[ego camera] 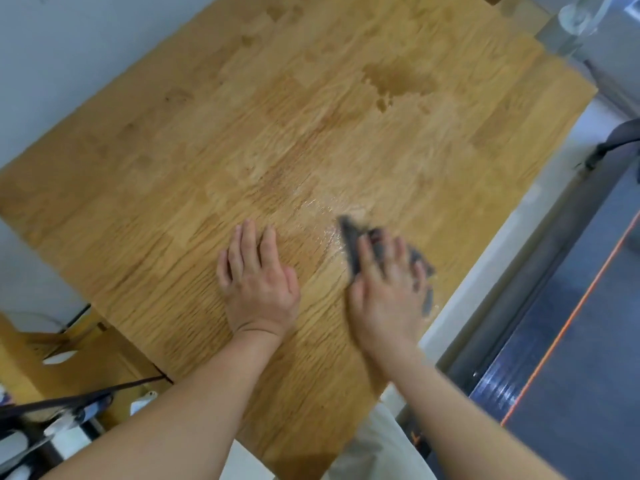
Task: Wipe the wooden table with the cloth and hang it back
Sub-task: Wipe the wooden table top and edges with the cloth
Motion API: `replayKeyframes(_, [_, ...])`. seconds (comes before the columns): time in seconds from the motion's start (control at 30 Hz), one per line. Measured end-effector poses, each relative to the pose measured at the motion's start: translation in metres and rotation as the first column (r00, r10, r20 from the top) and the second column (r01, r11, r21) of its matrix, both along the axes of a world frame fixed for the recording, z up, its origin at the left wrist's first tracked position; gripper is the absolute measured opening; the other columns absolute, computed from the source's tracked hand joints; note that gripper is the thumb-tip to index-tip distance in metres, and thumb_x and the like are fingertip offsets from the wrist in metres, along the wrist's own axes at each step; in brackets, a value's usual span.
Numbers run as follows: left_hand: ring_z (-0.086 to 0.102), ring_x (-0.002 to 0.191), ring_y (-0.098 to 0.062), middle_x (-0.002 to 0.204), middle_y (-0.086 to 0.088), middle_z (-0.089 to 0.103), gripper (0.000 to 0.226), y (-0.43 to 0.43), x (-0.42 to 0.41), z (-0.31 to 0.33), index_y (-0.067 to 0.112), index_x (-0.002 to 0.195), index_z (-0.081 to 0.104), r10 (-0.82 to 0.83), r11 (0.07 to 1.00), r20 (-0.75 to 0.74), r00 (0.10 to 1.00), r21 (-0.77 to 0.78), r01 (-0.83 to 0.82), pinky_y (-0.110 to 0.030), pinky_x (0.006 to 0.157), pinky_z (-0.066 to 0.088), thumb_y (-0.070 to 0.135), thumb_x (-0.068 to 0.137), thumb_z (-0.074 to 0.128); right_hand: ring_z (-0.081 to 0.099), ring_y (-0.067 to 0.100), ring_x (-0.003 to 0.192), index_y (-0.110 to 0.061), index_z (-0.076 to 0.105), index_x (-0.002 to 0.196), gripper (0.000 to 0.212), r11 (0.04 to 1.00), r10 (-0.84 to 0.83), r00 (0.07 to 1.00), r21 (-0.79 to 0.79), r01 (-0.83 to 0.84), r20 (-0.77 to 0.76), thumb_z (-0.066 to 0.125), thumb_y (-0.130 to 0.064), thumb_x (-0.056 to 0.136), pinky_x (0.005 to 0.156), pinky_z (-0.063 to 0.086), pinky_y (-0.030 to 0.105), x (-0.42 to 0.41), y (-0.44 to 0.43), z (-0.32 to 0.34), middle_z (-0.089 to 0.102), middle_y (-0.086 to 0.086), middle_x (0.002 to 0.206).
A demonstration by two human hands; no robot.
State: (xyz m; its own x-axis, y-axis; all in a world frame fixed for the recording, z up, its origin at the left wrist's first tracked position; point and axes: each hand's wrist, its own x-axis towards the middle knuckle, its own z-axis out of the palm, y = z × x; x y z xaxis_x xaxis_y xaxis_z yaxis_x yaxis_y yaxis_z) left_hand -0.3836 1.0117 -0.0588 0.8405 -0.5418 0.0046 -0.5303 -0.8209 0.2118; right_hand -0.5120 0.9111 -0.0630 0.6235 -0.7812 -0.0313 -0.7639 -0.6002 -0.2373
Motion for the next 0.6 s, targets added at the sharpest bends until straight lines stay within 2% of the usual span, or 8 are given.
replayKeyframes(0.1, [0.028, 0.140, -0.029, 0.150, -0.012, 0.036, 0.056, 0.000, -0.002, -0.001, 0.014, 0.135, 0.044, 0.001, 1.000, -0.007, 1.000, -0.018, -0.001, -0.051, 0.110, 0.021, 0.026, 0.081, 0.038, 0.025, 0.023, 0.147, -0.030, 0.043, 0.146, 0.054, 0.964, 0.265, 0.964, 0.019, -0.265, 0.006, 0.045, -0.034, 0.092, 0.114, 0.025, 0.051, -0.024, 0.071, 0.000, 0.032, 0.002, 0.158])
replayKeyframes(0.23, [0.024, 0.142, -0.028, 0.151, -0.012, 0.033, 0.056, 0.001, -0.003, -0.001, 0.015, 0.137, 0.040, 0.000, 0.999, -0.020, 1.000, -0.039, -0.001, -0.050, 0.113, 0.017, 0.027, 0.082, 0.034, 0.032, 0.020, 0.144, -0.031, 0.050, 0.141, 0.050, 0.835, 0.550, 0.834, -0.006, -0.550, 0.036, 0.049, -0.034, 0.091, 0.112, 0.030, 0.048, -0.047, 0.023, -0.001, 0.038, 0.001, 0.154])
replayKeyframes(0.3, [0.023, 0.142, -0.028, 0.151, -0.012, 0.033, 0.056, 0.001, -0.002, -0.003, 0.015, 0.137, 0.039, 0.001, 0.999, -0.012, 1.000, -0.041, -0.002, -0.049, 0.113, 0.016, 0.027, 0.082, 0.033, 0.033, 0.022, 0.143, -0.029, 0.050, 0.141, 0.050, 0.903, 0.428, 0.903, -0.042, -0.427, 0.032, 0.045, -0.034, 0.092, 0.113, 0.027, 0.048, -0.053, -0.037, -0.004, 0.039, 0.002, 0.153])
replayKeyframes(0.37, [0.024, 0.142, -0.028, 0.150, -0.012, 0.034, 0.055, 0.000, -0.003, -0.003, 0.015, 0.137, 0.039, 0.002, 0.999, -0.004, 1.000, -0.040, -0.003, -0.049, 0.113, 0.016, 0.025, 0.082, 0.035, 0.032, 0.025, 0.144, -0.028, 0.047, 0.143, 0.051, 0.985, 0.160, 0.987, -0.065, -0.158, 0.026, 0.040, -0.034, 0.093, 0.114, 0.025, 0.049, -0.052, -0.094, -0.004, 0.038, 0.004, 0.154])
replayKeyframes(0.43, [0.023, 0.142, -0.028, 0.151, -0.012, 0.033, 0.055, 0.000, -0.003, -0.004, 0.015, 0.137, 0.039, -0.002, 0.999, -0.016, 1.000, -0.040, 0.001, -0.049, 0.113, 0.015, 0.026, 0.083, 0.035, 0.025, 0.026, 0.146, -0.028, 0.043, 0.146, 0.054, 0.998, -0.059, 0.998, -0.037, 0.060, 0.007, 0.036, -0.034, 0.093, 0.116, 0.019, 0.050, -0.041, -0.119, -0.004, 0.031, 0.005, 0.158])
replayKeyframes(0.5, [0.024, 0.142, -0.029, 0.151, -0.013, 0.033, 0.055, 0.001, -0.002, -0.004, 0.014, 0.136, 0.040, -0.003, 0.999, -0.022, 1.000, -0.042, 0.003, -0.049, 0.112, 0.016, 0.026, 0.082, 0.035, 0.020, 0.026, 0.148, -0.027, 0.040, 0.147, 0.055, 0.970, -0.241, 0.970, -0.016, 0.241, 0.024, 0.034, -0.033, 0.093, 0.118, 0.015, 0.050, -0.026, -0.104, -0.005, 0.027, 0.006, 0.160])
replayKeyframes(0.53, [0.024, 0.141, -0.030, 0.151, -0.013, 0.033, 0.055, 0.001, -0.001, -0.003, 0.014, 0.136, 0.041, -0.002, 0.999, -0.025, 1.000, -0.043, 0.001, -0.050, 0.112, 0.016, 0.026, 0.082, 0.036, 0.020, 0.025, 0.148, -0.026, 0.040, 0.147, 0.054, 0.954, -0.299, 0.953, -0.006, 0.300, 0.045, 0.035, -0.032, 0.094, 0.117, 0.014, 0.050, -0.021, -0.083, -0.004, 0.026, 0.006, 0.160])
replayKeyframes(0.6, [0.024, 0.141, -0.031, 0.151, -0.014, 0.033, 0.053, 0.001, -0.002, -0.002, 0.013, 0.136, 0.040, -0.013, 0.999, -0.028, 1.000, -0.036, 0.012, -0.050, 0.112, 0.017, 0.024, 0.084, 0.041, 0.019, 0.024, 0.148, -0.026, 0.039, 0.148, 0.054, 0.977, -0.213, 0.975, -0.007, 0.214, 0.056, 0.039, -0.032, 0.094, 0.118, 0.014, 0.049, -0.020, -0.022, -0.003, 0.026, 0.007, 0.160])
